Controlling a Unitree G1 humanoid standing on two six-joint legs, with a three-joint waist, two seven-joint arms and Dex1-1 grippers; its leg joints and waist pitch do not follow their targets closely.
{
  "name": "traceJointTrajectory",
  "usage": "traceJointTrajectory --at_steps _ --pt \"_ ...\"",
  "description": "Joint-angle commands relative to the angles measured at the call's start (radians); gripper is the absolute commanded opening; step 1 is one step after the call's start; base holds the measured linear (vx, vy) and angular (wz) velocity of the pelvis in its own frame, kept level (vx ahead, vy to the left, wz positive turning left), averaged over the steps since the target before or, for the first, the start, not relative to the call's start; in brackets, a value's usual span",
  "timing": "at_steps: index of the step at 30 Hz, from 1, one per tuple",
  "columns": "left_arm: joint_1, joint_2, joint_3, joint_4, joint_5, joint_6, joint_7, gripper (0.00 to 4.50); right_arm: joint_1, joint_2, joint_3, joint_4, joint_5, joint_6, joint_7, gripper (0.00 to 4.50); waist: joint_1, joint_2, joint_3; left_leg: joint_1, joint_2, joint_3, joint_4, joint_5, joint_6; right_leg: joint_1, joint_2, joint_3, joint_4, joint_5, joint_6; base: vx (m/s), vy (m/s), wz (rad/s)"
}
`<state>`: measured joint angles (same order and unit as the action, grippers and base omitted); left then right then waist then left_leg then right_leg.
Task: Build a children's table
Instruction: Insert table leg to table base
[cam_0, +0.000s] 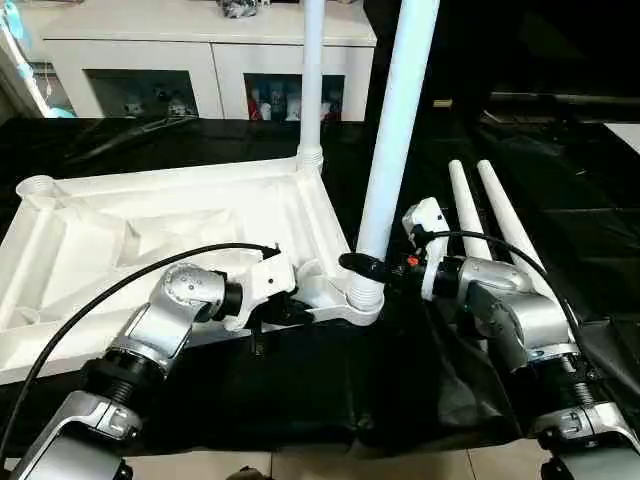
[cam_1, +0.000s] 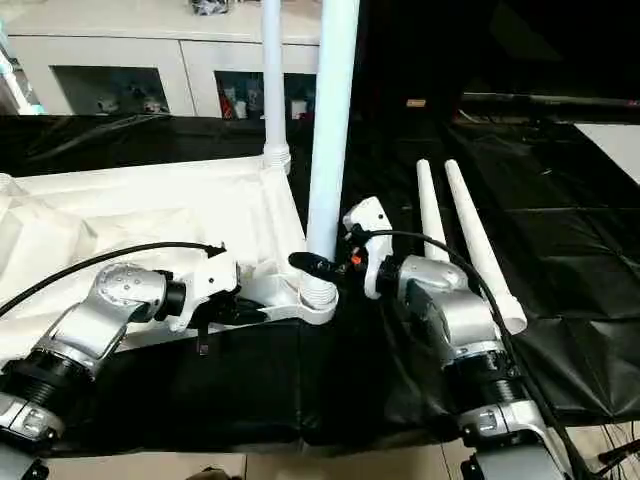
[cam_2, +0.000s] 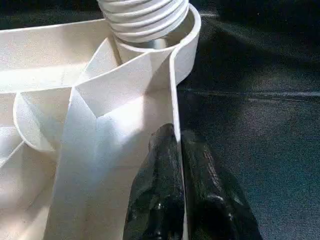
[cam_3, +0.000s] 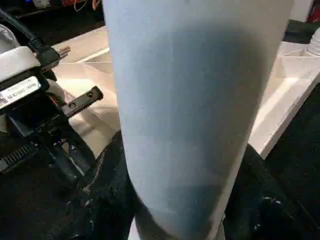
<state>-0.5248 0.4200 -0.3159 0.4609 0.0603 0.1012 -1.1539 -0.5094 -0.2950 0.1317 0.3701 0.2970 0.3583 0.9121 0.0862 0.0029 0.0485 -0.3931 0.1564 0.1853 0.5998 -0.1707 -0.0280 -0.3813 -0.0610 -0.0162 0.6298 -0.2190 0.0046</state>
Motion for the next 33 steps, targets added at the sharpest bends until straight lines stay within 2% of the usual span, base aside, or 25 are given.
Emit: traceJointTrajectory --at_steps 1,7,11,13,21,23,27,29,30,32,33 --pt "0.003 0.011 -0.017 0.031 0.017 0.001 0.008 0.00 0.022 -0.004 0.026 0.031 -0.015 0.040 0.011 1.86 -0.001 0.002 -0.058 0.032 0.075 -0.030 -0.081 -0.251 0.005 0.022 -0.089 0.036 -0.077 -0.139 -0.247 0.000 0.000 0.00" --pt "0.002 0.014 -0.017 0.033 0.020 0.001 0.008 0.00 0.032 -0.016 0.035 -0.003 -0.007 0.072 0.039 1.86 0.000 0.000 -0.058 0.033 0.076 -0.030 -0.083 -0.256 -0.003 0.022 -0.088 0.037 -0.078 -0.145 -0.240 0.000 0.000 0.00" --pt "0.000 0.016 -0.018 0.038 0.020 -0.005 0.009 0.00 0.018 -0.006 0.015 0.024 -0.006 0.060 0.022 1.86 0.000 0.002 -0.057 0.033 0.076 -0.030 -0.083 -0.259 -0.003 0.020 -0.088 0.038 -0.080 -0.145 -0.242 0.000 0.000 0.00" --pt "-0.003 0.015 -0.019 0.042 0.022 -0.008 0.012 0.00 0.016 0.008 0.007 0.044 -0.004 0.049 0.011 1.86 -0.001 0.002 -0.056 0.034 0.076 -0.030 -0.085 -0.279 -0.011 0.019 -0.089 0.038 -0.082 -0.175 -0.240 0.000 0.000 0.00" --pt "-0.006 0.017 -0.018 0.048 0.022 -0.016 0.017 0.00 0.035 0.037 -0.038 0.095 0.020 0.037 -0.012 1.86 -0.001 0.004 -0.054 0.036 0.077 -0.032 -0.089 -0.301 -0.022 0.016 -0.090 0.039 -0.084 -0.191 -0.237 0.000 0.000 0.00" --pt "-0.007 0.018 -0.016 0.054 0.022 -0.021 0.021 0.00 0.064 0.055 -0.061 0.127 0.028 0.009 -0.025 1.86 -0.001 0.005 -0.054 0.036 0.077 -0.032 -0.089 -0.311 -0.026 0.015 -0.092 0.040 -0.085 -0.202 -0.235 0.000 0.000 0.00" --pt "-0.011 0.017 -0.014 0.060 0.021 -0.024 0.024 0.00 0.095 0.074 -0.079 0.142 0.036 -0.022 -0.038 1.86 -0.003 0.013 -0.052 0.039 0.078 -0.036 -0.094 -0.360 -0.042 0.012 -0.090 0.040 -0.089 -0.242 -0.225 0.000 0.000 0.00" --pt "-0.013 0.017 -0.012 0.064 0.021 -0.027 0.026 0.00 0.112 0.084 -0.088 0.148 0.032 -0.053 -0.047 1.86 -0.003 0.012 -0.052 0.040 0.078 -0.036 -0.096 -0.372 -0.047 0.011 -0.092 0.041 -0.092 -0.254 -0.222 0.000 0.000 0.00" --pt "-0.014 0.017 -0.012 0.067 0.021 -0.028 0.027 0.00 0.118 0.088 -0.092 0.153 0.029 -0.067 -0.051 1.86 -0.002 0.018 -0.052 0.040 0.077 -0.037 -0.096 -0.375 -0.050 0.011 -0.092 0.041 -0.092 -0.257 -0.221 0.000 0.000 0.00" --pt "-0.015 0.017 -0.011 0.070 0.021 -0.030 0.028 0.00 0.126 0.091 -0.093 0.156 0.025 -0.084 -0.055 1.86 -0.003 0.014 -0.051 0.041 0.078 -0.038 -0.097 -0.389 -0.051 0.010 -0.091 0.041 -0.094 -0.269 -0.218 0.000 0.000 0.00" --pt "-0.017 0.016 -0.011 0.075 0.022 -0.034 0.030 0.00 0.140 0.095 -0.093 0.163 0.017 -0.121 -0.061 1.86 -0.004 0.019 -0.052 0.042 0.077 -0.037 -0.098 -0.395 -0.053 0.009 -0.090 0.041 -0.095 -0.271 -0.216 0.000 0.000 0.00"
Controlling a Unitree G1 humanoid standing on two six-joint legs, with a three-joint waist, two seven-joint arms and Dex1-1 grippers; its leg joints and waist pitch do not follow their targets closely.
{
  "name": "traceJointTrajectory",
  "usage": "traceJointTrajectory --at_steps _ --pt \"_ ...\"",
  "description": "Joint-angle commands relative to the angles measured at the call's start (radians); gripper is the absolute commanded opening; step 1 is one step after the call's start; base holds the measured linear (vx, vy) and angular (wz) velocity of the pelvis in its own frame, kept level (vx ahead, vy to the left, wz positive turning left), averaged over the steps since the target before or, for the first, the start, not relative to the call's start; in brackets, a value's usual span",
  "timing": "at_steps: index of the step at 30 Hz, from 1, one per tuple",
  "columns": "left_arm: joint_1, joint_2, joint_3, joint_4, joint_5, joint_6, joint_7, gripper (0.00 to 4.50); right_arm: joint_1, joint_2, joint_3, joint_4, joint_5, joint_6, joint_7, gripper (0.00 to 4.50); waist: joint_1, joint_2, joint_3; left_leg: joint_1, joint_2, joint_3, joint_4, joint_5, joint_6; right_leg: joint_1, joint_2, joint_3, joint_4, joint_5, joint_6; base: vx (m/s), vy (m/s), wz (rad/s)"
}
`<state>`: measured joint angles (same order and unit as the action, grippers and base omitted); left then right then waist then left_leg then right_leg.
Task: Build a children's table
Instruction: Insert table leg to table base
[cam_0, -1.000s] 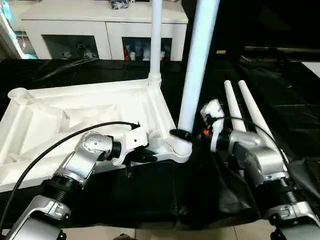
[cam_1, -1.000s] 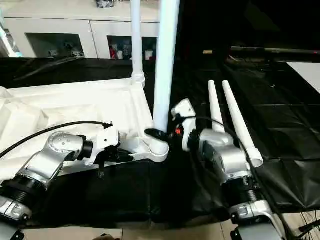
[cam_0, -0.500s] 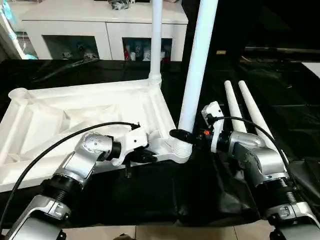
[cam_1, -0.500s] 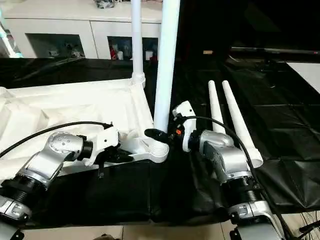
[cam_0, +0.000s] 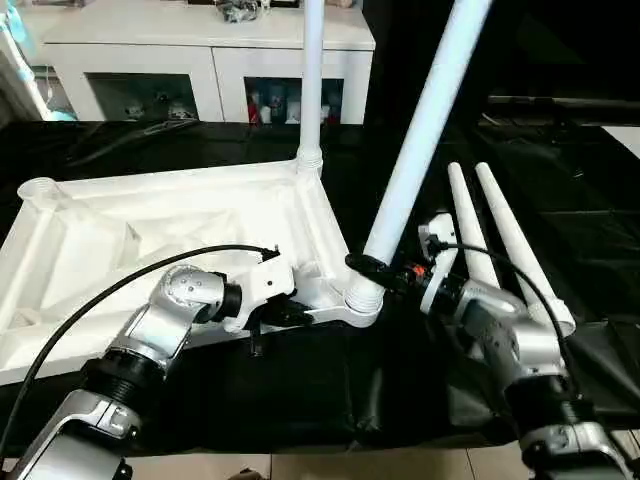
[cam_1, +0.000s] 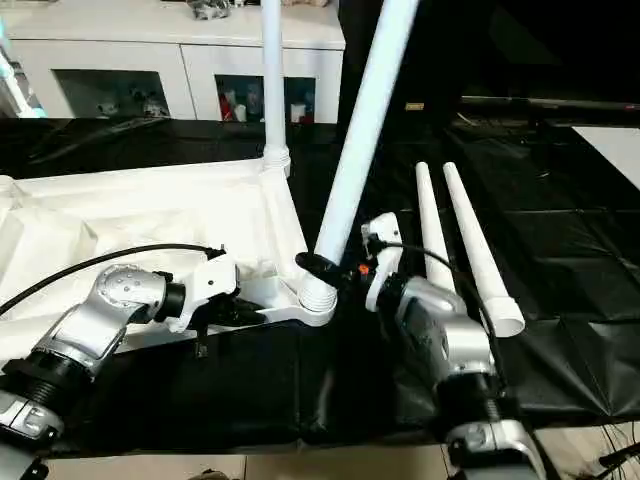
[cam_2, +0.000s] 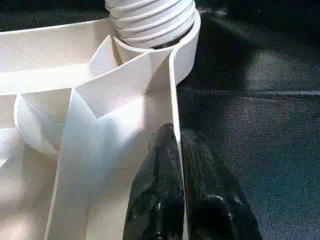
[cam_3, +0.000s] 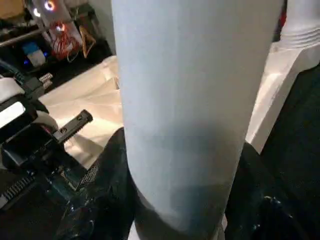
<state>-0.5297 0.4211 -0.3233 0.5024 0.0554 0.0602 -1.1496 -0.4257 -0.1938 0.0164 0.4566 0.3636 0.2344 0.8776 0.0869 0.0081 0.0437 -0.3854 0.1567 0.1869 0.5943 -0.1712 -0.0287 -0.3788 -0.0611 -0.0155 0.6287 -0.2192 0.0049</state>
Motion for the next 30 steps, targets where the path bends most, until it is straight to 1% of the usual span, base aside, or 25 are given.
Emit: traceJointTrajectory --at_steps 1,2,3,4,5,7,9,11,12,13,15,17,19,20,21,22,23,24,25,26,27,28,29,30 --pt "-0.014 0.014 -0.004 0.036 0.027 0.007 0.026 0.00 0.063 -0.002 0.019 0.079 -0.049 -0.011 -0.029 1.86 -0.004 0.017 -0.046 0.034 0.077 -0.040 -0.092 -0.401 -0.053 0.005 -0.092 0.042 -0.095 -0.273 -0.216 0.000 0.000 0.00" --pt "-0.014 0.013 -0.004 0.036 0.026 0.007 0.027 0.00 0.064 -0.002 0.019 0.079 -0.050 -0.014 -0.030 1.86 -0.005 0.015 -0.047 0.034 0.077 -0.040 -0.093 -0.401 -0.052 0.007 -0.091 0.041 -0.096 -0.274 -0.215 0.000 0.000 0.00" --pt "-0.016 0.012 -0.004 0.039 0.027 0.005 0.028 0.00 0.078 0.002 0.016 0.076 -0.055 -0.043 -0.036 1.86 -0.005 0.015 -0.046 0.033 0.078 -0.040 -0.094 -0.403 -0.051 0.006 -0.091 0.041 -0.096 -0.274 -0.213 0.000 0.000 0.00" --pt "-0.016 0.012 -0.004 0.039 0.027 0.005 0.028 0.00 0.078 0.002 0.016 0.076 -0.055 -0.043 -0.036 1.86 -0.005 0.015 -0.044 0.035 0.077 -0.040 -0.094 -0.420 -0.050 0.003 -0.091 0.042 -0.100 -0.302 -0.209 0.000 0.000 0.00" --pt "-0.019 0.012 -0.005 0.044 0.028 0.003 0.030 0.00 0.090 0.002 0.021 0.064 -0.071 -0.078 -0.046 1.86 -0.005 0.019 -0.043 0.036 0.077 -0.042 -0.095 -0.440 -0.054 0.003 -0.093 0.043 -0.103 -0.343 -0.201 0.000 0.000 0.00" --pt "-0.021 0.012 -0.006 0.049 0.030 -0.001 0.032 0.00 0.104 -0.002 0.031 0.043 -0.095 -0.116 -0.057 1.86 -0.006 0.018 -0.043 0.038 0.077 -0.044 -0.097 -0.454 -0.059 0.000 -0.093 0.043 -0.107 -0.379 -0.189 0.000 0.000 0.00" --pt "-0.021 0.012 -0.006 0.050 0.031 -0.002 0.033 0.00 0.109 -0.003 0.036 0.032 -0.104 -0.129 -0.061 1.86 -0.006 0.018 -0.043 0.037 0.078 -0.046 -0.099 -0.463 -0.061 -0.001 -0.093 0.043 -0.109 -0.395 -0.181 0.000 0.000 0.00" --pt "-0.023 0.012 -0.007 0.056 0.033 -0.008 0.034 0.00 0.123 -0.003 0.042 0.001 -0.113 -0.148 -0.070 1.86 -0.005 0.019 -0.044 0.040 0.079 -0.044 -0.100 -0.459 -0.060 -0.003 -0.091 0.045 -0.110 -0.379 -0.178 0.000 0.000 0.00" --pt "-0.024 0.012 -0.007 0.058 0.034 -0.009 0.034 0.00 0.125 -0.003 0.044 -0.005 -0.115 -0.152 -0.074 1.86 -0.005 0.019 -0.045 0.039 0.079 -0.044 -0.101 -0.453 -0.058 -0.002 -0.091 0.045 -0.109 -0.366 -0.180 0.000 0.000 0.00" --pt "-0.026 0.012 -0.008 0.062 0.035 -0.009 0.035 0.00 0.129 -0.007 0.056 -0.017 -0.126 -0.152 -0.074 1.86 -0.005 0.020 -0.045 0.036 0.079 -0.043 -0.102 -0.440 -0.055 0.000 -0.090 0.044 -0.107 -0.338 -0.184 0.000 0.000 0.00" --pt "-0.028 0.013 -0.009 0.065 0.036 -0.009 0.036 0.00 0.131 -0.012 0.072 -0.024 -0.140 -0.155 -0.073 1.86 -0.005 0.019 -0.045 0.034 0.078 -0.042 -0.102 -0.431 -0.051 0.001 -0.090 0.045 -0.106 -0.320 -0.187 0.000 0.000 0.00" --pt "-0.031 0.013 -0.010 0.069 0.037 -0.012 0.037 0.00 0.128 -0.015 0.086 -0.024 -0.146 -0.149 -0.069 1.86 -0.005 0.019 -0.044 0.034 0.077 -0.042 -0.102 -0.434 -0.048 0.000 -0.090 0.044 -0.107 -0.331 -0.188 0.000 0.000 0.00" --pt "-0.032 0.014 -0.012 0.072 0.037 -0.014 0.038 0.00 0.124 -0.018 0.097 -0.024 -0.147 -0.141 -0.065 1.86 -0.005 0.021 -0.042 0.035 0.077 -0.043 -0.102 -0.448 -0.051 -0.001 -0.092 0.045 -0.110 -0.365 -0.181 0.000 0.000 0.00" --pt "-0.034 0.017 -0.015 0.076 0.039 -0.020 0.038 0.00 0.104 -0.037 0.135 -0.018 -0.175 -0.109 -0.048 1.86 -0.006 0.020 -0.040 0.035 0.077 -0.044 -0.104 -0.461 -0.056 -0.003 -0.091 0.045 -0.113 -0.400 -0.171 0.000 0.000 0.00" --pt "-0.034 0.017 -0.015 0.076 0.039 -0.020 0.038 0.00 0.103 -0.038 0.136 -0.018 -0.176 -0.108 -0.047 1.86 -0.008 0.020 -0.040 0.035 0.076 -0.046 -0.104 -0.467 -0.058 -0.002 -0.092 0.045 -0.113 -0.415 -0.169 0.000 0.000 0.00" --pt "-0.032 0.018 -0.019 0.078 0.043 -0.026 0.038 0.00 0.076 -0.052 0.166 0.009 -0.208 -0.095 -0.035 1.86 -0.007 0.033 -0.039 0.036 0.077 -0.049 -0.104 -0.482 -0.064 -0.004 -0.095 0.046 -0.114 -0.441 -0.164 0.000 0.000 0.00" --pt "-0.031 0.019 -0.020 0.077 0.044 -0.027 0.038 0.00 0.070 -0.053 0.168 0.014 -0.209 -0.092 -0.032 1.86 -0.010 0.029 -0.039 0.037 0.077 -0.048 -0.104 -0.493 -0.067 -0.006 -0.094 0.045 -0.117 -0.451 -0.161 0.000 0.000 0.00" --pt "-0.027 0.020 -0.024 0.074 0.046 -0.029 0.037 0.00 0.056 -0.055 0.174 0.025 -0.211 -0.084 -0.024 1.86 -0.012 0.027 -0.038 0.038 0.077 -0.051 -0.105 -0.510 -0.071 -0.006 -0.093 0.044 -0.117 -0.464 -0.159 0.000 0.000 0.00" --pt "-0.023 0.021 -0.026 0.073 0.048 -0.031 0.036 0.00 0.050 -0.055 0.178 0.030 -0.211 -0.080 -0.018 1.86 -0.012 0.029 -0.038 0.041 0.077 -0.052 -0.105 -0.523 -0.073 -0.009 -0.094 0.045 -0.121 -0.475 -0.156 0.000 0.000 0.00" --pt "-0.017 0.024 -0.027 0.066 0.047 -0.030 0.033 0.00 0.040 -0.056 0.181 0.034 -0.209 -0.069 -0.009 1.86 -0.013 0.025 -0.038 0.043 0.077 -0.051 -0.105 -0.524 -0.071 -0.009 -0.094 0.045 -0.122 -0.476 -0.156 0.000 0.000 0.00" --pt "-0.013 0.025 -0.027 0.061 0.046 -0.029 0.031 0.00 0.033 -0.057 0.183 0.037 -0.208 -0.063 -0.003 1.86 -0.013 0.029 -0.040 0.043 0.078 -0.051 -0.107 -0.513 -0.069 -0.006 -0.094 0.045 -0.121 -0.453 -0.161 0.000 0.000 0.00" --pt "-0.012 0.025 -0.027 0.061 0.046 -0.029 0.031 0.00 0.033 -0.057 0.183 0.037 -0.208 -0.062 -0.003 1.85 -0.013 0.029 -0.040 0.041 0.079 -0.051 -0.109 -0.506 -0.069 -0.004 -0.093 0.044 -0.119 -0.435 -0.164 0.000 0.000 0.00" --pt "-0.005 0.030 -0.027 0.055 0.046 -0.028 0.031 0.00 0.025 -0.057 0.186 0.037 -0.202 -0.045 0.008 1.85 -0.013 0.023 -0.042 0.036 0.080 -0.049 -0.112 -0.479 -0.063 -0.001 -0.089 0.043 -0.113 -0.376 -0.172 0.000 0.000 0.00" --pt "0.000 0.033 -0.024 0.053 0.045 -0.028 0.034 0.00 0.026 -0.054 0.188 0.035 -0.197 -0.035 0.012 1.85 -0.015 0.016 -0.041 0.037 0.079 -0.046 -0.111 -0.479 -0.059 -0.003 -0.088 0.043 -0.114 -0.370 -0.174 0.000 0.000 0.00"
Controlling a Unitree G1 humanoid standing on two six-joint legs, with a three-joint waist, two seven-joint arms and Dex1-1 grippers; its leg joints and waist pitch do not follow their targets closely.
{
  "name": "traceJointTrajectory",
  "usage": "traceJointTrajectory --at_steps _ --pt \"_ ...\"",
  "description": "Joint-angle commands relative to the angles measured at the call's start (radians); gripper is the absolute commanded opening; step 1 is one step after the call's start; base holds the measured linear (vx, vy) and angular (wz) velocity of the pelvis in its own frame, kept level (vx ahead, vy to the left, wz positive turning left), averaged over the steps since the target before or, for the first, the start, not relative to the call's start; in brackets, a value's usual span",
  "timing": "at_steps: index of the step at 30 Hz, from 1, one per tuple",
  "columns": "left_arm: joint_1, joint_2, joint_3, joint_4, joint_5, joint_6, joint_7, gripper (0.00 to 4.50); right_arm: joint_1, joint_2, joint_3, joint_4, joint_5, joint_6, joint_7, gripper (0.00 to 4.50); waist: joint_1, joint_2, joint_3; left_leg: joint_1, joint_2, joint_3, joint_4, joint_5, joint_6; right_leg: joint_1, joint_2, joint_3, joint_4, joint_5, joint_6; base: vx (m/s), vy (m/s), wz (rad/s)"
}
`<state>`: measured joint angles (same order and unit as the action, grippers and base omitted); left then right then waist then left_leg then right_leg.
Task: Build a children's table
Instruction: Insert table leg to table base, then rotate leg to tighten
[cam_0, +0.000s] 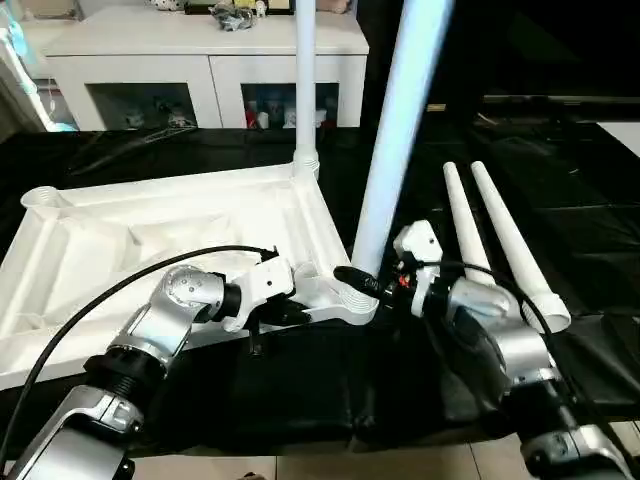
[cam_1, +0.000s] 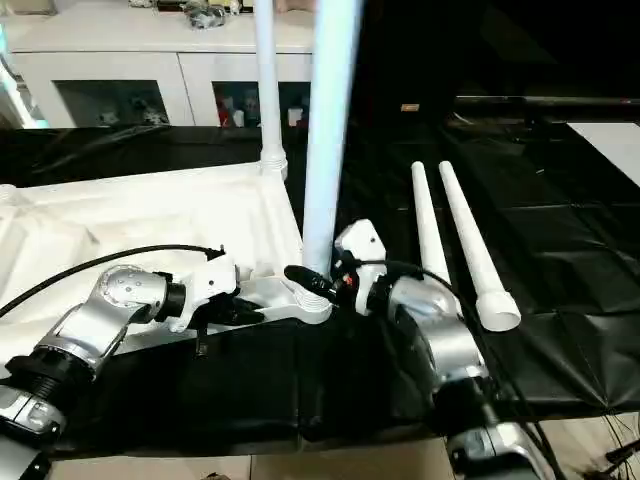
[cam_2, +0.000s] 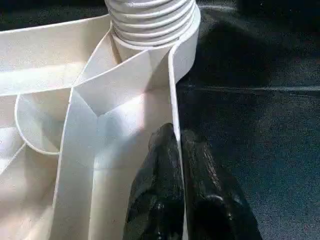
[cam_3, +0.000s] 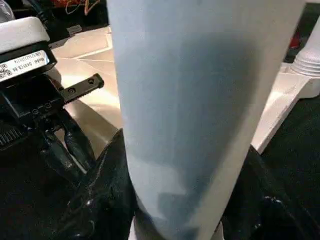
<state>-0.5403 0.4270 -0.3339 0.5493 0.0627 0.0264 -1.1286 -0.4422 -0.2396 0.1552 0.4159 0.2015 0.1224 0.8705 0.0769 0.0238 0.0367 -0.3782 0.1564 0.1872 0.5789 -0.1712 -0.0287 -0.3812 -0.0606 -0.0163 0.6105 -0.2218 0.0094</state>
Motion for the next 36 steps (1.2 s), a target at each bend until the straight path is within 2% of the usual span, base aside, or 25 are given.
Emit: traceJointTrajectory --at_steps 1,3,4,6,11,12,13,14,15,16,17,18,19,24,25,26,27,29,30,31,32,33,34,35,36 --pt "0.010 0.027 -0.014 0.006 0.038 0.006 0.013 0.00 0.042 -0.008 0.049 0.076 -0.035 0.077 0.019 1.85 -0.003 0.005 -0.034 0.033 0.079 -0.044 -0.093 -0.478 -0.058 -0.003 -0.091 0.046 -0.097 -0.367 -0.184 0.000 0.000 0.00" --pt "0.017 0.033 -0.008 0.002 0.035 0.010 0.016 0.00 0.045 -0.007 0.058 0.080 -0.033 0.080 0.023 1.85 -0.003 0.001 -0.034 0.031 0.079 -0.044 -0.093 -0.470 -0.055 -0.001 -0.093 0.046 -0.098 -0.373 -0.183 0.000 0.000 0.00" --pt "0.019 0.037 -0.007 0.007 0.036 0.007 0.019 0.00 0.043 -0.005 0.061 0.094 -0.034 0.077 0.026 1.85 -0.005 -0.009 -0.033 0.033 0.079 -0.043 -0.093 -0.477 -0.053 -0.002 -0.092 0.045 -0.100 -0.390 -0.178 0.000 0.000 0.00" --pt "0.021 0.039 -0.004 0.013 0.037 0.011 0.026 0.00 0.039 0.000 0.064 0.115 -0.041 0.067 0.024 1.85 -0.003 -0.005 -0.032 0.035 0.078 -0.046 -0.093 -0.488 -0.055 -0.004 -0.096 0.046 -0.102 -0.433 -0.170 0.000 0.000 0.00" --pt "0.025 0.036 0.002 0.026 0.021 0.024 0.012 0.00 0.034 0.008 0.063 0.147 -0.055 0.038 0.027 1.85 -0.005 -0.009 -0.029 0.040 0.078 -0.052 -0.096 -0.529 -0.065 -0.009 -0.097 0.047 -0.113 -0.540 -0.134 0.000 0.000 0.00" --pt "0.021 0.033 0.000 0.034 0.023 0.023 0.013 0.00 0.036 0.006 0.059 0.141 -0.054 0.039 0.025 1.85 -0.005 -0.008 -0.029 0.040 0.078 -0.053 -0.097 -0.530 -0.065 -0.010 -0.097 0.048 -0.114 -0.542 -0.131 0.000 0.000 0.00" --pt "0.018 0.030 -0.003 0.038 0.025 0.021 0.014 0.00 0.043 0.003 0.053 0.128 -0.049 0.045 0.024 1.85 -0.002 0.017 -0.031 0.046 0.078 -0.054 -0.097 -0.540 -0.073 -0.014 -0.096 0.050 -0.113 -0.528 -0.132 0.000 0.000 0.00" --pt "0.018 0.030 -0.003 0.038 0.025 0.021 0.014 0.00 0.043 0.003 0.053 0.128 -0.049 0.045 0.024 1.85 -0.008 0.002 -0.031 0.044 0.078 -0.049 -0.097 -0.540 -0.071 -0.012 -0.092 0.048 -0.117 -0.514 -0.131 0.000 0.000 0.00" --pt "0.017 0.027 -0.006 0.037 0.024 0.019 0.009 0.00 0.049 -0.002 0.051 0.114 -0.046 0.049 0.023 1.85 -0.004 0.016 -0.032 0.046 0.079 -0.053 -0.099 -0.546 -0.076 -0.012 -0.091 0.049 -0.112 -0.486 -0.140 0.000 0.000 0.00" --pt "0.017 0.027 -0.006 0.037 0.024 0.019 0.009 0.00 0.049 -0.002 0.051 0.114 -0.046 0.049 0.023 1.85 -0.007 0.007 -0.032 0.045 0.078 -0.050 -0.100 -0.548 -0.075 -0.010 -0.087 0.047 -0.111 -0.457 -0.146 0.000 0.000 0.00" --pt "0.017 0.027 -0.006 0.037 0.024 0.019 0.009 0.00 0.049 -0.002 0.051 0.114 -0.046 0.049 0.023 1.85 -0.006 0.007 -0.032 0.044 0.078 -0.050 -0.100 -0.546 -0.075 -0.009 -0.087 0.047 -0.109 -0.448 -0.150 0.000 0.000 0.00" --pt "0.016 0.020 -0.008 0.039 0.020 0.020 0.003 0.00 0.054 -0.006 0.046 0.111 -0.043 0.047 0.022 1.85 -0.003 0.021 -0.033 0.045 0.077 -0.050 -0.099 -0.545 -0.076 -0.010 -0.089 0.048 -0.108 -0.437 -0.156 0.000 0.000 0.00" --pt "0.016 0.017 -0.013 0.042 0.023 0.020 0.004 0.00 0.059 -0.007 0.044 0.114 -0.047 0.040 0.014 1.85 -0.004 0.017 -0.032 0.044 0.077 -0.047 -0.099 -0.541 -0.074 -0.008 -0.087 0.048 -0.111 -0.425 -0.161 0.000 0.000 0.00" --pt "0.013 -0.009 -0.017 0.057 0.034 0.065 0.051 0.00 0.053 0.030 0.036 0.161 -0.084 0.015 -0.101 1.85 -0.003 0.012 -0.030 0.045 0.078 -0.048 -0.098 -0.541 -0.068 -0.010 -0.092 0.050 -0.115 -0.486 -0.151 0.000 0.000 0.00" --pt "0.013 -0.009 -0.017 0.057 0.034 0.065 0.051 0.00 0.053 0.030 0.036 0.161 -0.084 0.015 -0.101 1.85 -0.003 0.015 -0.030 0.045 0.076 -0.048 -0.098 -0.539 -0.071 -0.012 -0.092 0.050 -0.114 -0.498 -0.150 0.000 0.000 0.00" --pt "0.006 -0.045 -0.010 0.070 0.040 0.103 0.111 0.00 0.042 0.072 0.020 0.199 -0.109 0.012 -0.223 1.85 -0.007 0.009 -0.025 0.046 0.075 -0.051 -0.098 -0.558 -0.073 -0.018 -0.095 0.049 -0.120 -0.581 -0.127 0.000 0.000 0.00" --pt "0.001 -0.078 -0.004 0.079 0.042 0.140 0.161 0.00 0.035 0.108 0.007 0.225 -0.125 0.014 -0.318 1.85 -0.010 0.003 -0.023 0.049 0.074 -0.053 -0.098 -0.570 -0.078 -0.023 -0.094 0.047 -0.125 -0.622 -0.115 0.000 0.000 0.00" --pt "-0.017 -0.139 0.010 0.098 0.050 0.206 0.259 0.00 0.026 0.171 -0.017 0.261 -0.133 0.039 -0.454 1.85 -0.025 0.005 -0.014 0.067 0.066 -0.068 -0.090 -0.658 -0.091 -0.036 -0.097 0.027 -0.149 -0.803 -0.052 -0.056 0.005 -0.10" --pt "-0.017 -0.139 0.010 0.098 0.050 0.206 0.259 0.00 0.026 0.171 -0.017 0.261 -0.133 0.039 -0.454 1.85 -0.028 0.010 -0.014 0.073 0.064 -0.072 -0.088 -0.684 -0.093 -0.038 -0.095 0.021 -0.153 -0.813 -0.044 -0.064 0.028 -0.13" --pt "-0.026 -0.159 0.012 0.106 0.055 0.231 0.293 0.00 0.022 0.189 -0.021 0.273 -0.136 0.049 -0.490 1.85 -0.033 0.014 -0.013 0.075 0.064 -0.077 -0.092 -0.715 -0.095 -0.035 -0.093 0.014 -0.155 -0.806 -0.040 -0.057 0.060 -0.12" --pt "-0.040 -0.182 0.009 0.121 0.067 0.257 0.334 0.00 0.014 0.208 -0.021 0.291 -0.146 0.051 -0.536 1.85 -0.044 0.007 -0.011 0.067 0.067 -0.084 -0.111 -0.779 -0.098 -0.015 -0.081 -0.008 -0.154 -0.742 -0.038 -0.057 0.060 -0.12" --pt "-0.044 -0.189 0.008 0.126 0.072 0.265 0.347 0.00 0.011 0.213 -0.020 0.297 -0.150 0.050 -0.550 1.85 -0.051 0.021 -0.001 0.059 0.075 -0.084 -0.147 -0.882 -0.107 0.003 -0.060 -0.035 -0.137 -0.640 -0.043 -0.047 0.067 -0.10" --pt "-0.048 -0.195 0.007 0.130 0.075 0.272 0.358 0.00 0.009 0.218 -0.020 0.302 -0.153 0.050 -0.563 1.85 -0.030 0.045 -0.001 0.011 0.091 -0.061 -0.224 -0.977 -0.117 0.054 -0.029 -0.054 -0.042 -0.491 -0.072 0.000 0.000 0.00" --pt "-0.062 -0.218 0.005 0.142 0.082 0.294 0.389 0.00 -0.006 0.238 -0.030 0.325 -0.148 0.054 -0.603 1.85 0.002 0.046 -0.010 -0.053 0.103 -0.036 -0.276 -1.007 -0.109 0.117 -0.018 -0.056 0.098 -0.347 -0.075 -0.102 0.028 0.06" --pt "-0.065 -0.223 0.005 0.145 0.083 0.299 0.396 0.00 -0.010 0.243 -0.033 0.331 -0.147 0.055 -0.613 1.85 0.102 0.036 -0.023 -0.066 0.082 0.071 -0.285 -0.865 -0.108 0.100 -0.008 -0.026 0.133 -0.334 -0.073 -0.065 -0.047 0.28"
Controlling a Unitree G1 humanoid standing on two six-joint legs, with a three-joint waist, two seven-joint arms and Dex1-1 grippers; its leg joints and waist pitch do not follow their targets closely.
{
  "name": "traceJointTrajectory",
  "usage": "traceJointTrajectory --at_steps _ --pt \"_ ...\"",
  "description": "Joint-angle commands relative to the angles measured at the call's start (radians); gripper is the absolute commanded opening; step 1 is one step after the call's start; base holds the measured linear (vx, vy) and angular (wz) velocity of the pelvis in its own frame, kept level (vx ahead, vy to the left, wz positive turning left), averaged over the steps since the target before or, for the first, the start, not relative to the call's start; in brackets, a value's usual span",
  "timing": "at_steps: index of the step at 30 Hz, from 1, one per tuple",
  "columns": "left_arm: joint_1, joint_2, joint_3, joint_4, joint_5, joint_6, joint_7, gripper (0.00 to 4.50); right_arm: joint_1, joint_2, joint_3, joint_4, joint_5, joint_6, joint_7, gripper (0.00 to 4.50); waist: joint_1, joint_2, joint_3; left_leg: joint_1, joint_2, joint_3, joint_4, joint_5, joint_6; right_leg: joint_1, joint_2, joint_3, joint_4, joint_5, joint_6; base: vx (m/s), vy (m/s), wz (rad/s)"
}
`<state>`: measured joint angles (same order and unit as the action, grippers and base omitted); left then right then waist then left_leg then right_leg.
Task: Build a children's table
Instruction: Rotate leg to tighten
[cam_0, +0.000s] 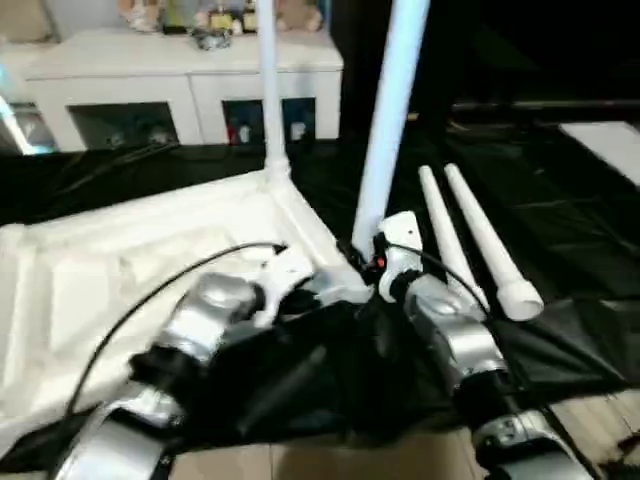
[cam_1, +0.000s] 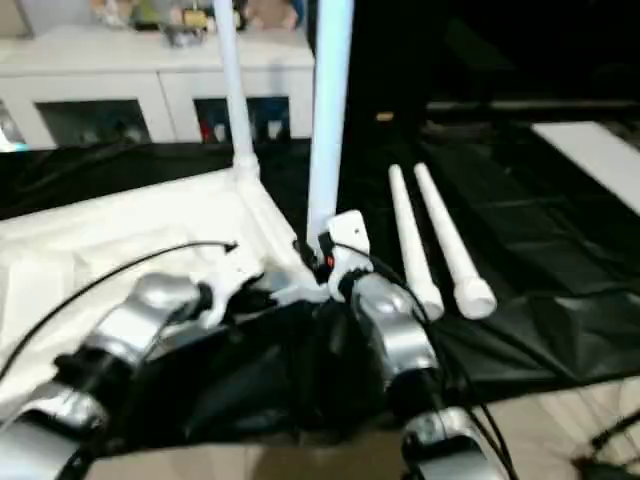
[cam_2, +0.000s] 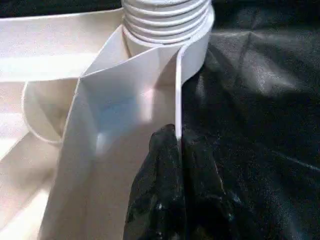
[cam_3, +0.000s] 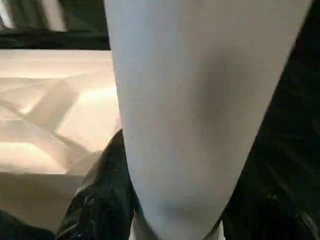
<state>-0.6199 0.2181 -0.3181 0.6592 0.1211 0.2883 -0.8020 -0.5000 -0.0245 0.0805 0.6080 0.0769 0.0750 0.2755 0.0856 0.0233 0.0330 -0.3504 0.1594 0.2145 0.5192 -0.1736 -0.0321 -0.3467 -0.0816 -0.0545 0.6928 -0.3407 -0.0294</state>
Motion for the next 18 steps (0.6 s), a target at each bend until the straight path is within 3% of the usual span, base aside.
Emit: traceJointTrajectory --at_steps 1,2,3,4,5,6,7,8,9,11,12,14,18 --pt "-0.005 -0.046 -0.012 0.049 0.033 0.069 0.112 0.00 0.023 0.054 0.023 0.181 -0.012 0.106 -0.077 1.85 0.010 -0.070 -0.032 0.136 0.037 -0.007 0.100 -0.521 -0.117 -0.140 -0.123 0.077 -0.223 -0.778 -0.009 -0.020 -0.103 0.19" --pt "-0.005 -0.046 -0.012 0.049 0.033 0.069 0.112 0.00 0.023 0.054 0.023 0.181 -0.012 0.106 -0.077 1.85 0.007 -0.034 -0.007 0.015 -0.019 -0.132 0.163 -0.101 0.001 -0.046 -0.181 0.151 -0.270 -0.898 -0.068 0.062 -0.103 0.09" --pt "-0.020 -0.075 -0.011 0.058 0.041 0.092 0.140 0.00 -0.006 0.082 -0.007 0.225 0.006 0.112 -0.126 1.85 0.015 -0.032 -0.009 -0.047 -0.018 -0.163 0.160 -0.050 -0.014 0.030 -0.182 0.148 -0.239 -0.800 -0.082 0.121 0.018 -0.44" --pt "-0.031 -0.096 -0.011 0.064 0.046 0.108 0.161 0.00 -0.031 0.104 -0.034 0.261 0.026 0.122 -0.157 1.85 0.022 -0.018 -0.018 -0.050 0.034 -0.148 0.017 -0.055 -0.091 0.049 -0.092 0.074 -0.160 -0.366 -0.095 0.022 0.100 -0.18" --pt "-0.031 -0.096 -0.011 0.064 0.046 0.108 0.161 0.00 -0.031 0.104 -0.034 0.261 0.026 0.122 -0.157 1.85 0.020 -0.006 -0.031 0.009 0.043 -0.133 -0.006 -0.097 -0.112 0.011 -0.049 0.049 -0.148 -0.186 -0.104 0.022 0.100 -0.18" --pt "-0.037 -0.110 -0.009 0.063 0.056 0.123 0.177 0.00 -0.061 0.123 -0.053 0.299 0.030 0.121 -0.177 1.85 -0.013 0.000 -0.024 0.050 0.066 -0.130 -0.034 -0.412 -0.111 -0.022 -0.025 0.056 -0.138 -0.102 -0.118 -0.132 0.027 0.38" --pt "-0.038 -0.111 -0.009 0.063 0.057 0.124 0.179 0.00 -0.065 0.126 -0.056 0.304 0.031 0.122 -0.179 1.85 -0.017 0.007 -0.024 0.060 0.067 -0.124 -0.039 -0.523 -0.110 -0.028 -0.031 0.058 -0.144 -0.128 -0.129 -0.102 -0.001 0.23" --pt "-0.038 -0.112 -0.010 0.061 0.061 0.129 0.183 0.00 -0.075 0.132 -0.066 0.314 0.038 0.124 -0.185 1.85 -0.025 0.011 -0.017 0.053 0.056 -0.114 -0.046 -0.616 -0.099 -0.027 -0.044 0.066 -0.166 -0.230 -0.125 -0.102 -0.001 0.23" --pt "-0.037 -0.109 -0.014 0.055 0.063 0.132 0.182 0.00 -0.081 0.131 -0.064 0.319 0.033 0.122 -0.187 1.85 -0.036 0.009 -0.015 0.039 0.055 -0.122 -0.055 -0.656 -0.106 -0.018 -0.053 0.066 -0.181 -0.317 -0.094 0.000 0.000 0.00" --pt "-0.034 -0.094 -0.023 0.047 0.071 0.142 0.176 0.00 -0.096 0.130 -0.069 0.340 0.021 0.115 -0.187 1.85 -0.040 -0.002 -0.023 0.023 0.054 -0.126 -0.062 -0.613 -0.099 -0.003 -0.061 0.066 -0.187 -0.310 -0.060 0.000 0.000 0.00" --pt "-0.034 -0.093 -0.023 0.048 0.072 0.143 0.177 0.00 -0.098 0.131 -0.070 0.342 0.021 0.114 -0.188 1.85 -0.039 -0.004 -0.029 0.020 0.054 -0.122 -0.062 -0.541 -0.087 0.000 -0.064 0.069 -0.185 -0.245 -0.065 0.000 0.000 0.00" --pt "-0.036 -0.086 -0.019 0.053 0.075 0.143 0.180 0.00 -0.112 0.131 -0.078 0.362 0.019 0.108 -0.189 1.85 -0.035 -0.005 -0.027 0.017 0.057 -0.109 -0.061 -0.449 -0.066 -0.004 -0.063 0.072 -0.187 -0.154 -0.091 0.000 0.000 0.00" --pt "-0.041 -0.084 -0.016 0.054 0.075 0.149 0.182 0.00 -0.138 0.132 -0.096 0.401 0.011 0.092 -0.187 1.85 -0.036 -0.013 -0.023 0.021 0.055 -0.104 -0.061 -0.521 -0.070 -0.016 -0.071 0.075 -0.203 -0.348 -0.071 0.000 0.000 0.00"
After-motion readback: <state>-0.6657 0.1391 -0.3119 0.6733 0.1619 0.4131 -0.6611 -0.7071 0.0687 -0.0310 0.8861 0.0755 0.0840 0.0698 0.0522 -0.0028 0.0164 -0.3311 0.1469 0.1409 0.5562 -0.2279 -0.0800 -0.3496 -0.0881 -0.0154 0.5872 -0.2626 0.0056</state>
